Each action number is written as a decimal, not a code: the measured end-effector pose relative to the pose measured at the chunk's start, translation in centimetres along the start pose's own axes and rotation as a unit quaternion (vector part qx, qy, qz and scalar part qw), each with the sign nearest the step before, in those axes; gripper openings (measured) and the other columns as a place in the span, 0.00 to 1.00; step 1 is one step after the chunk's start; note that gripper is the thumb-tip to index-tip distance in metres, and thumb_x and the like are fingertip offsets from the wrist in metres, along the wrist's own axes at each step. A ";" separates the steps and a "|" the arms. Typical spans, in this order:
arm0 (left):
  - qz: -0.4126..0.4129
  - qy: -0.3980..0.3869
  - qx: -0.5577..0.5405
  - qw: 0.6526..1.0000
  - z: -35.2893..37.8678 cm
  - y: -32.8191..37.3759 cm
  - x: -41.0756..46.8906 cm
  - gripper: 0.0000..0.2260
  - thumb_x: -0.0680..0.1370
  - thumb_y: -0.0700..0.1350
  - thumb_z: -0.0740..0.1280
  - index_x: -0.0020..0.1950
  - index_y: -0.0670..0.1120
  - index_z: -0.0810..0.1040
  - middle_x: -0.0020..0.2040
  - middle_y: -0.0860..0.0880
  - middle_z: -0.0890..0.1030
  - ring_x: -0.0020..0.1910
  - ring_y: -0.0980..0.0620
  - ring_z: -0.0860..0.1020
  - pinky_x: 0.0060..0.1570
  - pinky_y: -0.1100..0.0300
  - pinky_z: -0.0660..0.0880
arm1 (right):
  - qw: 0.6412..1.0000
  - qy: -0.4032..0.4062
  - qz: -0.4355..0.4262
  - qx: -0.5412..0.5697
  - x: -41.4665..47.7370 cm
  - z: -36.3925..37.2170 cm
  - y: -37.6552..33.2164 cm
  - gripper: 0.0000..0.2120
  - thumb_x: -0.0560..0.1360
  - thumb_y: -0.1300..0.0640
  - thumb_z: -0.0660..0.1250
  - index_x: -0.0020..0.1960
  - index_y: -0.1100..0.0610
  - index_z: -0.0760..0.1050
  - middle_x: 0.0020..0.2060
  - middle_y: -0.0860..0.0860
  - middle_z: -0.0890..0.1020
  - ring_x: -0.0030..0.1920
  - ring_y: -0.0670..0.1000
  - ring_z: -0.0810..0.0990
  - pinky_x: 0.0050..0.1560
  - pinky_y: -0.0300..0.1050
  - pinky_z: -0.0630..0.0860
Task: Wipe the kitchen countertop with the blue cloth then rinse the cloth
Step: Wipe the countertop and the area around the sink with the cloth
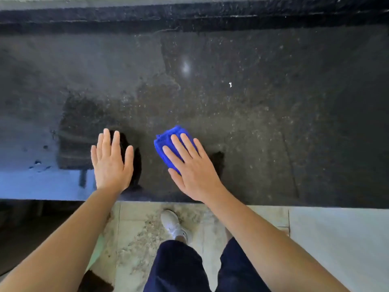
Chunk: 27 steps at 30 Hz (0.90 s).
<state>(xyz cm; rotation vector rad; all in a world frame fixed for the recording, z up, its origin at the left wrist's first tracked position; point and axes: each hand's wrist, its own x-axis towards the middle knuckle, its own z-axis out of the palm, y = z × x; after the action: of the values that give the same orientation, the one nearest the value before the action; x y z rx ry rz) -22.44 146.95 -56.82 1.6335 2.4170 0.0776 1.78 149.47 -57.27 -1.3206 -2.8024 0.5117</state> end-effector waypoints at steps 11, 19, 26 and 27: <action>0.075 -0.008 -0.020 0.997 1.0 -2.0 -2.0 0.33 0.82 0.62 0.47 0.80 0.41 0.57 0.82 0.42 0.53 0.81 0.43 0.49 0.78 0.40 0.44 | 0.901 0.012 0.432 -0.032 -18.0 -1.3 9.6 0.33 0.82 0.39 0.47 0.81 0.56 0.53 0.80 0.61 0.53 0.79 0.65 0.50 0.75 0.66 0.56; 0.079 -0.014 -0.035 0.996 1.4 -2.4 -1.7 0.33 0.82 0.62 0.46 0.80 0.42 0.58 0.82 0.43 0.53 0.81 0.44 0.49 0.78 0.40 0.43 | 0.955 0.029 0.294 -0.031 -4.1 1.6 -7.4 0.29 0.83 0.43 0.48 0.81 0.54 0.53 0.80 0.59 0.52 0.79 0.64 0.47 0.77 0.63 0.51; 0.108 -0.003 -0.129 0.986 0.0 -4.6 -1.5 0.30 0.83 0.59 0.45 0.77 0.42 0.66 0.81 0.43 0.60 0.81 0.45 0.54 0.79 0.45 0.45 | 0.996 0.011 0.020 -0.085 2.1 0.6 -3.5 0.28 0.82 0.40 0.51 0.80 0.47 0.56 0.80 0.54 0.55 0.80 0.59 0.52 0.78 0.60 0.52; 0.122 -0.001 -0.113 0.986 -0.3 -5.7 -1.7 0.30 0.83 0.59 0.46 0.78 0.42 0.65 0.81 0.43 0.59 0.81 0.45 0.53 0.79 0.44 0.45 | 0.994 0.027 0.070 -0.084 1.8 0.1 -1.0 0.28 0.82 0.40 0.52 0.80 0.47 0.57 0.80 0.54 0.56 0.80 0.60 0.54 0.76 0.62 0.54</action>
<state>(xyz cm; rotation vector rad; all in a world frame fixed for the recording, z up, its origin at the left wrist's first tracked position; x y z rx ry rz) -27.11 143.27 -57.20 1.8073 2.1040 0.3742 -0.12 150.19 -57.37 -1.5457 -2.7752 0.2399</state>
